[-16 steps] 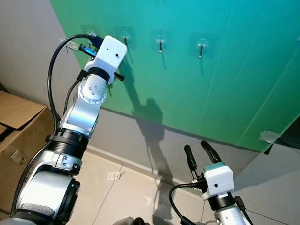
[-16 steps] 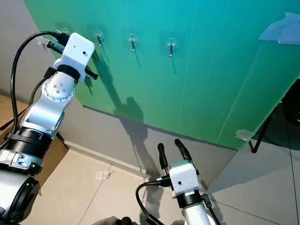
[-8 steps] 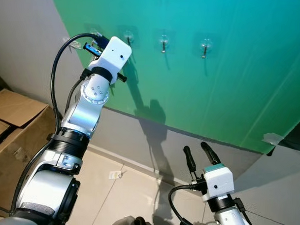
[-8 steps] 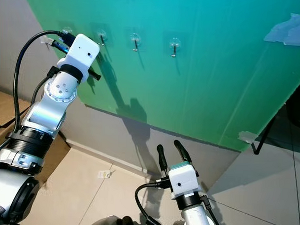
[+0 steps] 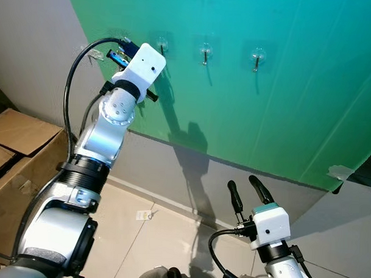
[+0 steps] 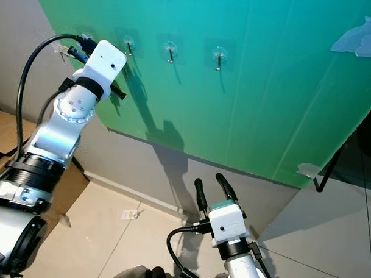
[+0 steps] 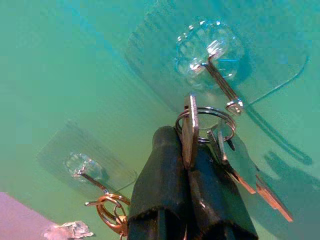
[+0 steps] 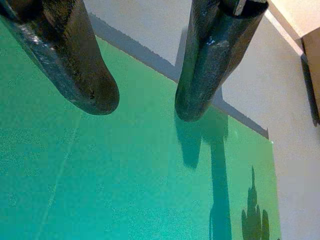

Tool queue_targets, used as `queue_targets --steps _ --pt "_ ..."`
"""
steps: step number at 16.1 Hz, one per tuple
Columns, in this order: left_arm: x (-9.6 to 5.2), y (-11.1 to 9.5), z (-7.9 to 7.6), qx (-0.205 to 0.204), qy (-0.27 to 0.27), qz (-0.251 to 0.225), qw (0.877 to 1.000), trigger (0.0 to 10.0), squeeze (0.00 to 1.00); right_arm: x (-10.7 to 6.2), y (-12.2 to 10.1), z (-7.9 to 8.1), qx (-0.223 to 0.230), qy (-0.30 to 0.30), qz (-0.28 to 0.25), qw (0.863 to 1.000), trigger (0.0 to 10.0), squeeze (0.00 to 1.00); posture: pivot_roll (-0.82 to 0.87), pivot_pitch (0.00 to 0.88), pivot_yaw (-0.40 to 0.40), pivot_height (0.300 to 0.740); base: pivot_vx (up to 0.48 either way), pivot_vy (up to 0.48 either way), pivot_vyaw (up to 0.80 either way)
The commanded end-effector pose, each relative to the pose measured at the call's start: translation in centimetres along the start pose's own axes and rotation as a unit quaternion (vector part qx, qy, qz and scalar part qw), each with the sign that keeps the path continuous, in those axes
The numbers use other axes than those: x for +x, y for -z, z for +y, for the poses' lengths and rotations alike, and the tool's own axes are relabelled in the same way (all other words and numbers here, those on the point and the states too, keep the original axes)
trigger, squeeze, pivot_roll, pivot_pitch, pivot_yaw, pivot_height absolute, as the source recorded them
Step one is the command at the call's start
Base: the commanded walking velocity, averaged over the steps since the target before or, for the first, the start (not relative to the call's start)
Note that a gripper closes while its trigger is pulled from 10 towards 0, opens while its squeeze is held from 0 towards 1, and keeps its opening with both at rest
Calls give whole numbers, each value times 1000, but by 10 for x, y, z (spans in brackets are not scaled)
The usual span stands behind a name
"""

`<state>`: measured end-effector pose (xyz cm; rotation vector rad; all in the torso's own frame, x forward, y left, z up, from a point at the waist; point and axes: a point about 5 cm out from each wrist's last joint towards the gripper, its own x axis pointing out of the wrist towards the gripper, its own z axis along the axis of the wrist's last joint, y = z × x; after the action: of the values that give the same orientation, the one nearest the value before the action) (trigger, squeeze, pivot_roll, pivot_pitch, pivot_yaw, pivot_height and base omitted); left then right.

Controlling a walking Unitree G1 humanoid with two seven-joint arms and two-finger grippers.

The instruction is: Hang keys on a hook

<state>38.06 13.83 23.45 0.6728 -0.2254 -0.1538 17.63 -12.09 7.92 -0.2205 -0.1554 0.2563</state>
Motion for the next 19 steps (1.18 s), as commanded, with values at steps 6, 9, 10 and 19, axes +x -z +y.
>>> queue_targets --steps 6,9,10,19 --pt "-13 -10 0 15 55 1 998 10000 0 -1 -3 4 4 -2 0 1000 10000 0 -209 89 162 736 0 0 0" --pt "-21 -12 5 13 49 1 999 10000 0 -2 -3 4 5 1 0 1000 10000 0 -211 90 165 736 0 0 0" --pt "-23 -12 6 18 54 2 998 10000 0 -2 -4 4 5 1 1 1000 10000 0 -211 90 165 736 0 0 0" --pt "-88 44 -44 47 344 130 929 10000 0 2 -3 3 4 -11 -1 1000 10000 0 -190 88 150 736 0 0 0"
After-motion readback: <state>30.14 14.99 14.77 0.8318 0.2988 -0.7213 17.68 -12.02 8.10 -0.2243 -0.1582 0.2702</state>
